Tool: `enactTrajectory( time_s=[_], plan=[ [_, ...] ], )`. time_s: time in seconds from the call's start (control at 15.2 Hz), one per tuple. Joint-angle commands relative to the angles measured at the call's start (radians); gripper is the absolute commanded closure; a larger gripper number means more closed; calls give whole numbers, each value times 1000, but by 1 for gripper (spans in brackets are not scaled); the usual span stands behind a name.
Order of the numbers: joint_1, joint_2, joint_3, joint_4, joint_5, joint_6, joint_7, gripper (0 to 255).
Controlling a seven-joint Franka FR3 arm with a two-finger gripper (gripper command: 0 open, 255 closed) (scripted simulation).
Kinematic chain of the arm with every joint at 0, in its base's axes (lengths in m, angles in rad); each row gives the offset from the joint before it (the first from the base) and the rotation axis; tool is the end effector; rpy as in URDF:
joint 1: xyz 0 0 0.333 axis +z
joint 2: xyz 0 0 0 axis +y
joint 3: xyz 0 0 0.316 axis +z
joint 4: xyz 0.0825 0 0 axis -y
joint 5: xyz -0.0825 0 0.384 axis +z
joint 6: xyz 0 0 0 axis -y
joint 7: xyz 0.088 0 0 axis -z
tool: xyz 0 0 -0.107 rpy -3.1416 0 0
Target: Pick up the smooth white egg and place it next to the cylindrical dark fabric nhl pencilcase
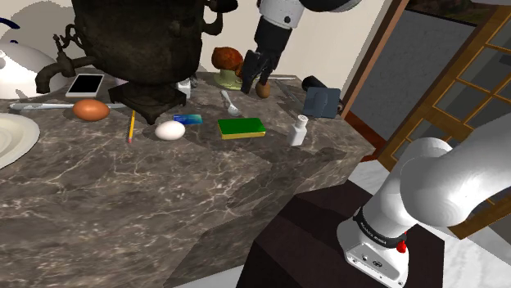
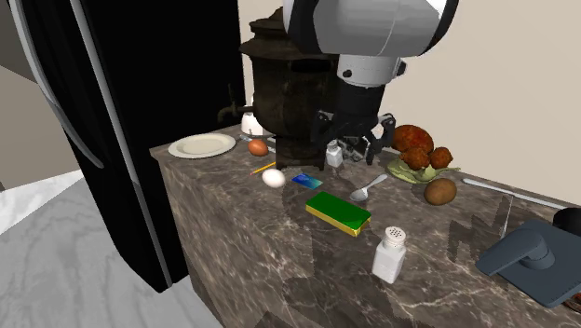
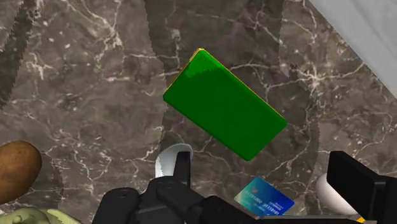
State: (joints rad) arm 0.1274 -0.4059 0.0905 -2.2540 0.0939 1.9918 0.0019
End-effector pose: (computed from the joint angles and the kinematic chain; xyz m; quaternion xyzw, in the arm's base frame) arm 0.4332 0.1059 0.5361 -0.9931 -0.0891 -0.0681 0.0337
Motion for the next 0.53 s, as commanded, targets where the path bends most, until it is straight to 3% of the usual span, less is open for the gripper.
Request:
enactTrajectory(
  time_s=[0.0, 0.46],
  plan=[
    [18, 53, 10, 9, 15, 46, -21, 0],
    [73, 273, 50, 130, 52, 150, -91, 0]
  ],
)
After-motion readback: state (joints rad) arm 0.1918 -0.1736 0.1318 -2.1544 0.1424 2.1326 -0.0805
